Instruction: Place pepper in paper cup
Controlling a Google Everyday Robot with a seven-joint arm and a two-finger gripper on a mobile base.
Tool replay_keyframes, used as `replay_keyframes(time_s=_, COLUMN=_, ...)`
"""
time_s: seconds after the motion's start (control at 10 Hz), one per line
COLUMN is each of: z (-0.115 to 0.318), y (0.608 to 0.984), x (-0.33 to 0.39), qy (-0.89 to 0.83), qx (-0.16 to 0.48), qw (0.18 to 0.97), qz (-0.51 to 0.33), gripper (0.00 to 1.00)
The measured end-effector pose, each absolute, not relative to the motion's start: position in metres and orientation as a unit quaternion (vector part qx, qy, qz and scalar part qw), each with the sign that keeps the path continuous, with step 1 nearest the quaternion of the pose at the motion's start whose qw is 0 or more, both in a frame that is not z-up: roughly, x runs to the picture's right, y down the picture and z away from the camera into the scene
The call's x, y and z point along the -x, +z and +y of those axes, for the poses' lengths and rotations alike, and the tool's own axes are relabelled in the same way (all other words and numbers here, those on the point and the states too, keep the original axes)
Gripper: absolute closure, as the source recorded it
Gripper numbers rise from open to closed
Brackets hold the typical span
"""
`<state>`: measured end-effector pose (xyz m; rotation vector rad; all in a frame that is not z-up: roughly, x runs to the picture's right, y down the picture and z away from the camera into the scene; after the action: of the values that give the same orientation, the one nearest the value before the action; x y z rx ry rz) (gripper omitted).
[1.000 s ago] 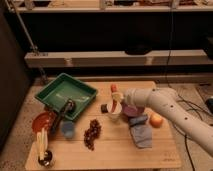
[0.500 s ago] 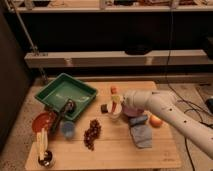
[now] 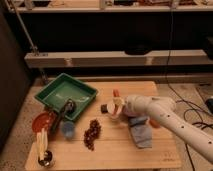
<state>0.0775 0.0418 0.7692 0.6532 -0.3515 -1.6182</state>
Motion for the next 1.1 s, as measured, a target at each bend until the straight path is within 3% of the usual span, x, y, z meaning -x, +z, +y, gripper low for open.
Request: replay_keyframes(time_s=1.1, z=0.003, y=0.782, x=-0.088, qy=-0.712, qx=-0.354, qw=0.599, qz=-0.098, gripper=1.00)
